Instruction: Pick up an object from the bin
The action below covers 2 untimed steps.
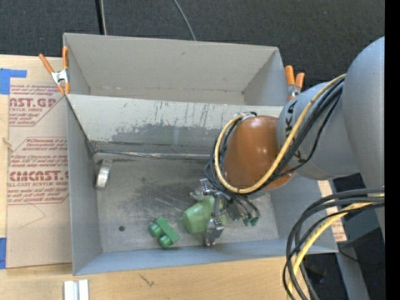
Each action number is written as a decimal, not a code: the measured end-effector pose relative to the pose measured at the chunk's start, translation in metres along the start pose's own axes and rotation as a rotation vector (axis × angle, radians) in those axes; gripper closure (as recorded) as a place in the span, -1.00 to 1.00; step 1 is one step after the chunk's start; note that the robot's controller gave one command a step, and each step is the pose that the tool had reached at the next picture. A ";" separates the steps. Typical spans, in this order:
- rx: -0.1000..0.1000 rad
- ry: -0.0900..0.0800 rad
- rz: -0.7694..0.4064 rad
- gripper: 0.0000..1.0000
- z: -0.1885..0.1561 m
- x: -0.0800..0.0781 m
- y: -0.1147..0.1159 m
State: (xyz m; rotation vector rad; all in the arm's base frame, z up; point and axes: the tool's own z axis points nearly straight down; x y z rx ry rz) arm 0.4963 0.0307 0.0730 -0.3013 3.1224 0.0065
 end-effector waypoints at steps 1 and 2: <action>0.001 -0.001 -0.001 1.00 -0.001 0.000 0.000; 0.004 -0.003 -0.007 1.00 -0.177 -0.013 0.011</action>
Offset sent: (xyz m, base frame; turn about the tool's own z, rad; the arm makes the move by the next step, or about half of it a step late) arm 0.0000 0.0000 0.0000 0.0000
